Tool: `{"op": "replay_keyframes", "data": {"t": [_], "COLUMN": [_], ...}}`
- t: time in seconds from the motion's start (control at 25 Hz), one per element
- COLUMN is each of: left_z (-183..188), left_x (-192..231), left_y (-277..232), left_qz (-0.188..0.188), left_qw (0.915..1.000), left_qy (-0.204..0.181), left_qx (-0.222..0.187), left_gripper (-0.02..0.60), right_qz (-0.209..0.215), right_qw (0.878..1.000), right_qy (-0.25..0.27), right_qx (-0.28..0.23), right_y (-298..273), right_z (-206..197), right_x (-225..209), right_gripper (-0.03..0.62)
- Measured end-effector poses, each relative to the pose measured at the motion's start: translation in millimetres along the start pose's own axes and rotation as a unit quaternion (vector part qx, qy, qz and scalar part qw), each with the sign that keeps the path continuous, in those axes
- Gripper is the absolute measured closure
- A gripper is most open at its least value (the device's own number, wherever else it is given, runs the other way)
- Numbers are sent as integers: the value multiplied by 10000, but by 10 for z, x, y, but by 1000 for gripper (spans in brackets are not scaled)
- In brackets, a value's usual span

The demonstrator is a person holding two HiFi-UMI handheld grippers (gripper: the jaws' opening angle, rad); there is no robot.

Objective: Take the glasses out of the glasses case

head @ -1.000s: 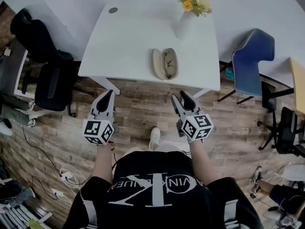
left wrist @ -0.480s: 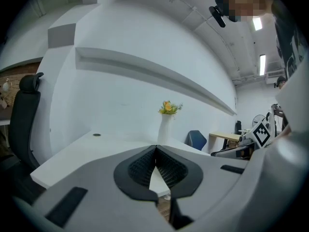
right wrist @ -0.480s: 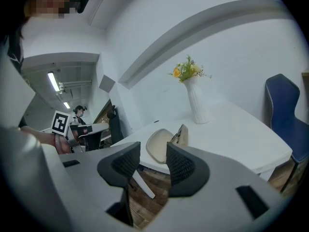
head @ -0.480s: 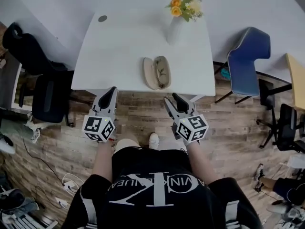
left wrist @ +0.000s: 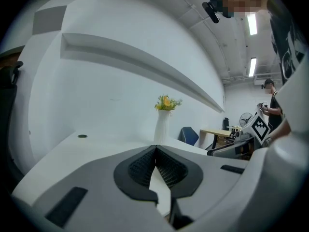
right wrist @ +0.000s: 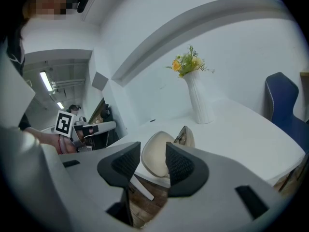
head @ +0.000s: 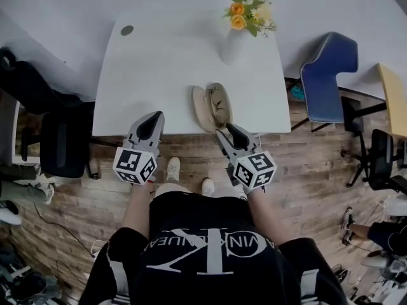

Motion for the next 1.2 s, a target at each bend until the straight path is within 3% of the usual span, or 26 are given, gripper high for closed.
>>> {"op": "replay_keyframes", "data": {"t": [0.32, 0.64, 0.88, 1.2], "left_z": [28, -94, -189, -375], "left_x": [369, 484, 541, 622], "left_y": [-306, -530, -593, -582], "left_qz": [-544, -1052, -1272, -1326], "left_qw": [9985, 9942, 9913, 9895], "left_qy": [34, 138, 237, 444], "left_qx": [111, 176, 256, 376], "left_gripper": [566, 566, 566, 566], "right_qz": [-517, -1057, -1655, -2047], "right_qw": [9980, 9918, 9772, 9496], "right_qy": [-20, 27, 770, 1658], "right_qx": [354, 719, 1086, 1697], "right_y": [-371, -578, -682, -799], "right_z": [-28, -127, -147, -253], "right_x": [67, 34, -16, -68], "right_gripper": [428, 435, 485, 488]}}
Point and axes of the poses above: the fingertips, and each gripper's own axes: y backward along the fingers, x to its left, z out of its top, the point moved 2 cm from there along y, backward along the fingers, and after that the axes turned 13 degrees about -z, right-handed, at the moved point
